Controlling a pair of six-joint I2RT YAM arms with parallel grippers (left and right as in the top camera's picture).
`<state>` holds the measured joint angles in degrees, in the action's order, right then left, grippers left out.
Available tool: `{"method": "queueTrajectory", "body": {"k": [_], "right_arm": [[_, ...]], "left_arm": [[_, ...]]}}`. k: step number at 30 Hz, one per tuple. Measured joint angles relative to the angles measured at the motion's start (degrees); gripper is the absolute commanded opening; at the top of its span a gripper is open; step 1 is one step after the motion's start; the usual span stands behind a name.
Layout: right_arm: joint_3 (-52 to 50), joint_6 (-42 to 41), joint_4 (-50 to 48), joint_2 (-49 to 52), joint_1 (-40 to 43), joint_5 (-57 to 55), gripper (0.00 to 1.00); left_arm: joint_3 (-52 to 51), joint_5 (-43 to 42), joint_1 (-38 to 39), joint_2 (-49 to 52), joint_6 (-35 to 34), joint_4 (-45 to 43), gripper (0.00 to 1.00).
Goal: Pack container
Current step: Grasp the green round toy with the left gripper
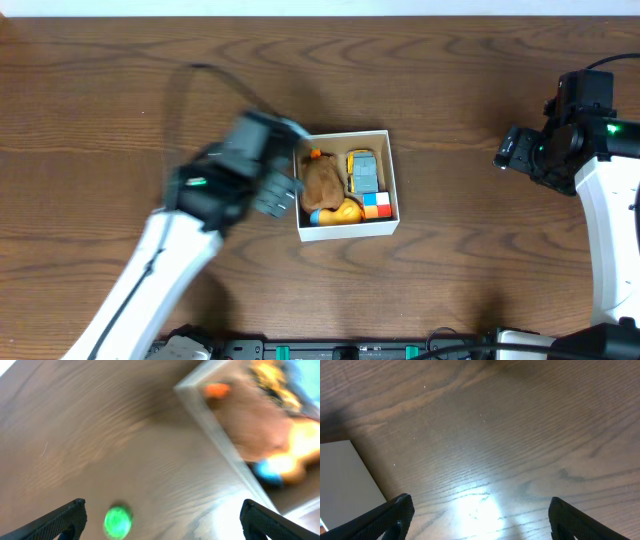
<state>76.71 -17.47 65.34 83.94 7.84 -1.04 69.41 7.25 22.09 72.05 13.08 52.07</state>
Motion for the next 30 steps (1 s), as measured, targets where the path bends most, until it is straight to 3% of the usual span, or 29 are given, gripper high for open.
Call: {"method": "queueTrajectory", "body": {"k": [6, 12, 22, 30], "right_arm": [[-0.02, 0.15, 0.02, 0.0, 0.0, 0.0, 0.88], [-0.02, 0.15, 0.02, 0.0, 0.0, 0.0, 0.88], [-0.02, 0.15, 0.02, 0.0, 0.0, 0.0, 0.88], [-0.02, 0.15, 0.02, 0.0, 0.0, 0.0, 0.88]], "left_arm": [[0.07, -0.96, -19.32, -0.57, -11.82, 3.54, 0.98], [-0.07, -6.58, -31.45, 7.91, -16.41, 3.17, 0.98], [-0.66, -9.11, -35.28, 27.04, -21.05, 1.64, 0.98], [-0.72, -10.62, -35.28, 34.6, -21.35, -0.57, 0.98]]}}
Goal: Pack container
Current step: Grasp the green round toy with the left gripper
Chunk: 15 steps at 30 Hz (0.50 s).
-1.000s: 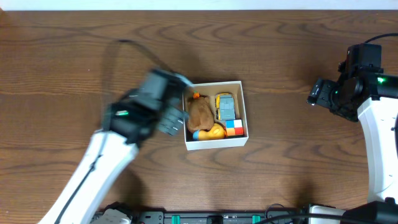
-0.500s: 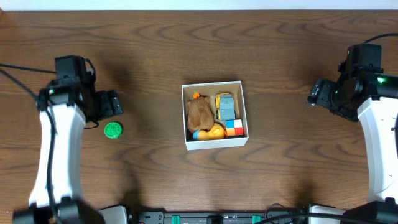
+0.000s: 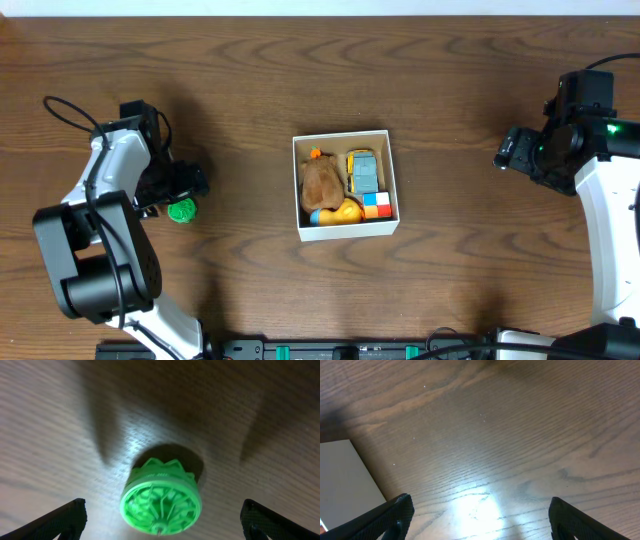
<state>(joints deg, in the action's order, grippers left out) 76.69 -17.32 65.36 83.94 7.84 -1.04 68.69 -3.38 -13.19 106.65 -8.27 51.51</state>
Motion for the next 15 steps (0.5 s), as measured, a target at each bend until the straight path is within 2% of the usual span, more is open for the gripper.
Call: {"method": "queueTrajectory", "body": {"k": [15], "right_arm": [[0.0, 0.0, 0.0, 0.0, 0.0, 0.0, 0.88]], "left_arm": [[-4.79, -1.2, 0.0, 0.74, 0.39, -4.15, 0.98]]}}
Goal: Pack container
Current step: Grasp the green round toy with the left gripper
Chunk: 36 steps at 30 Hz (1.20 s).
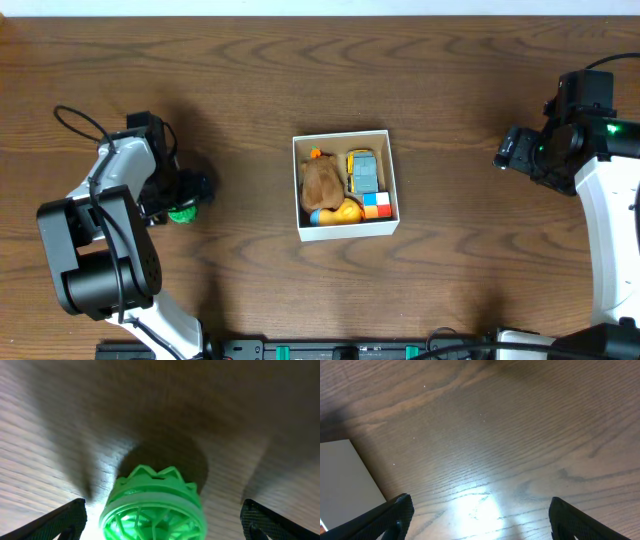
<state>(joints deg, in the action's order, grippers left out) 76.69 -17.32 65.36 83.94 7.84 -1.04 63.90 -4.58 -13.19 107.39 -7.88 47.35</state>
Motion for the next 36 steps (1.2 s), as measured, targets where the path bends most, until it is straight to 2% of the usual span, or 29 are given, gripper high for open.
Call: {"method": "queueTrajectory", "body": {"k": [5, 9, 18, 24, 33, 36], "right_arm": [[0.0, 0.0, 0.0, 0.0, 0.0, 0.0, 0.88], [0.0, 0.0, 0.0, 0.0, 0.0, 0.0, 0.88], [0.0, 0.0, 0.0, 0.0, 0.0, 0.0, 0.88], [0.0, 0.0, 0.02, 0.0, 0.0, 0.0, 0.88], [0.0, 0.0, 0.0, 0.0, 0.0, 0.0, 0.88], [0.0, 0.0, 0.0, 0.0, 0.0, 0.0, 0.88]], "left_arm": [[-0.46, -0.66, 0.0, -0.02, 0.17, -0.04, 1.0], [-0.46, -0.83, 0.0, -0.02, 0.04, -0.04, 0.84], [-0.46, -0.85, 0.0, -0.02, 0.35, -0.04, 0.74], [-0.46, -0.85, 0.0, -0.02, 0.17, -0.39, 0.6], [-0.46, -0.85, 0.0, -0.02, 0.35, -0.48, 0.57], [-0.46, -0.85, 0.0, -0.02, 0.31, -0.48, 0.52]]}}
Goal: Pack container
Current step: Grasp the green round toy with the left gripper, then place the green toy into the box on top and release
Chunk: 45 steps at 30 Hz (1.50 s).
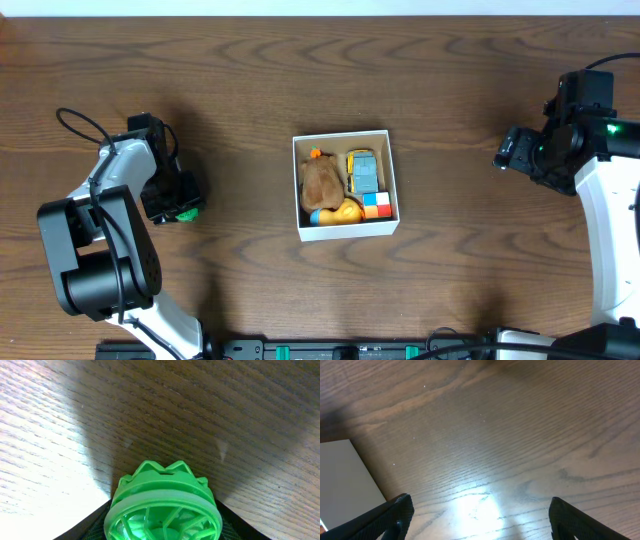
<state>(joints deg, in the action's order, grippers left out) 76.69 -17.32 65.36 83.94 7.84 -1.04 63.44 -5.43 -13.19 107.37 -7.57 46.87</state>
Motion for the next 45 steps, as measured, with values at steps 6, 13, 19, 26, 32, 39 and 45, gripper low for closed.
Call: {"method": "queueTrajectory", "body": {"k": [6, 13, 19, 26, 32, 39, 45], "right_arm": [[0.0, 0.0, 0.02, 0.0, 0.0, 0.0, 0.88], [0.0, 0.0, 0.02, 0.0, 0.0, 0.0, 0.88], [0.0, 0.0, 0.0, 0.0, 0.0, 0.0, 0.88], [0.0, 0.0, 0.0, 0.0, 0.0, 0.0, 0.88], [0.0, 0.0, -0.07, 0.0, 0.0, 0.0, 0.88], [0.0, 0.0, -0.11, 0.0, 0.0, 0.0, 0.88], [0.0, 0.0, -0.07, 0.0, 0.0, 0.0, 0.88]], "left_arm": [[0.0, 0.02, 0.0, -0.11, 0.0, -0.57, 0.42], [0.0, 0.02, 0.0, -0.11, 0.04, -0.98, 0.3], [0.63, 0.02, 0.31, -0.11, 0.04, 0.52, 0.19], [5.73, 0.04, 5.88, -3.21, 0.04, 4.83, 0.14], [9.2, -0.09, 17.88, -16.04, 0.2, 5.38, 0.14], [9.88, -0.72, 38.51, -26.58, 3.63, 1.79, 0.14], [9.88, -0.83, 49.2, -24.5, 5.09, -0.26, 0.15]]}}
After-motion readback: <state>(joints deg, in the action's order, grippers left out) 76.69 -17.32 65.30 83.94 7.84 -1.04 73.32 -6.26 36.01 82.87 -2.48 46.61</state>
